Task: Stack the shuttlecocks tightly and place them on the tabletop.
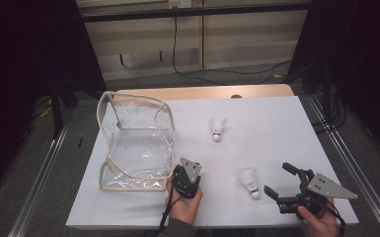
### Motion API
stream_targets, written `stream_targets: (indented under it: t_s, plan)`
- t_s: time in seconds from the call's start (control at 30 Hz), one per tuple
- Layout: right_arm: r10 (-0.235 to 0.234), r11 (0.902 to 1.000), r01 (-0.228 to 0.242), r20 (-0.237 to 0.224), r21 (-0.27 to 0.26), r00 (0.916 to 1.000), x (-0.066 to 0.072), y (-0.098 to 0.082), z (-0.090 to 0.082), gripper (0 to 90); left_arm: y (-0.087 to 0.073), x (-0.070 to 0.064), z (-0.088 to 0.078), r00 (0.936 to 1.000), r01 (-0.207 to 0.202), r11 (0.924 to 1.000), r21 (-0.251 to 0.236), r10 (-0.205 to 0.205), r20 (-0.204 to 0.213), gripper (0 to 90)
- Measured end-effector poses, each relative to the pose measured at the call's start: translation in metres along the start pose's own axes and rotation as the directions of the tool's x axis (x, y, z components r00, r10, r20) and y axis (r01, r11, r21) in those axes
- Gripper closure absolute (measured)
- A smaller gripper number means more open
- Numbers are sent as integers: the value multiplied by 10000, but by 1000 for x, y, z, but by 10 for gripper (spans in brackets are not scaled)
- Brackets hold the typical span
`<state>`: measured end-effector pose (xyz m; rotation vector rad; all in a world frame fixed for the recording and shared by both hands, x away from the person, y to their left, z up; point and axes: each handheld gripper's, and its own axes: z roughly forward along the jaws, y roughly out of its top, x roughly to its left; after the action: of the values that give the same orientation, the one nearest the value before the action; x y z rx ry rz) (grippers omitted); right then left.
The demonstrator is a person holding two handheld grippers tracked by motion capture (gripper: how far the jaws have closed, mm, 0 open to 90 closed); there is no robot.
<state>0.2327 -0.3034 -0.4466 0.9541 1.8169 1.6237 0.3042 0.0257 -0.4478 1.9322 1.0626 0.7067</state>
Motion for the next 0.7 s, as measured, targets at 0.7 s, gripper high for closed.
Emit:
stream_targets:
  t_s: [0.7]
  plan:
    - [-6, 10000, 6, 9, -7, 10000, 0, 0, 0, 5, -3, -4, 3, 9980, 80, 9995, 307, -99, 618, 900]
